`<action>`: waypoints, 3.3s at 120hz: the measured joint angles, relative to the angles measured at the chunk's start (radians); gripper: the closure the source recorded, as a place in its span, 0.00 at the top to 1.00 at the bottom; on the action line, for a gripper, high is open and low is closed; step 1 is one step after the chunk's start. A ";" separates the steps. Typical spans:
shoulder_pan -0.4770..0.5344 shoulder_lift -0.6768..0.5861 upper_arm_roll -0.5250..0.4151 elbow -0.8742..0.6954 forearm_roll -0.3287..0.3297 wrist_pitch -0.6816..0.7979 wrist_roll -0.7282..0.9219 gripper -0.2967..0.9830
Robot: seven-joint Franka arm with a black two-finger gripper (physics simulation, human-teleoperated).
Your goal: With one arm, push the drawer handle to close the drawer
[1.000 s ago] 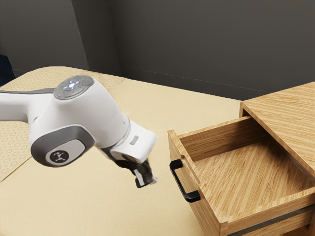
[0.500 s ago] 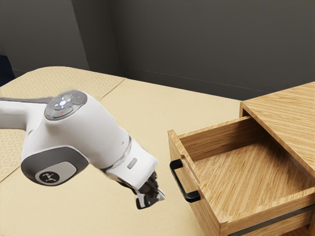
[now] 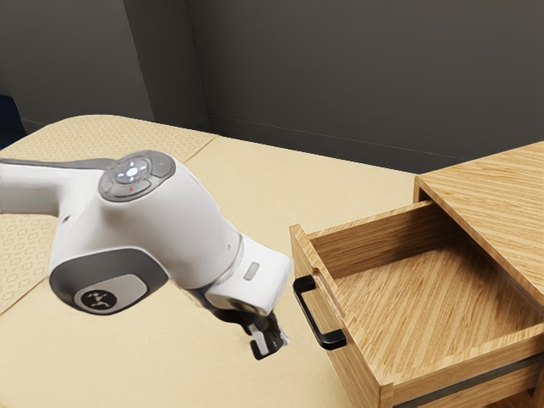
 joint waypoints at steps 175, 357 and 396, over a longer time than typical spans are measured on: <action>0.015 0.438 -0.001 0.472 0.050 -0.067 -0.103 0.15; 0.557 0.205 -0.024 0.461 -0.073 -0.283 -0.066 0.63; 0.799 0.156 -0.030 0.458 -0.142 -0.518 -0.129 0.74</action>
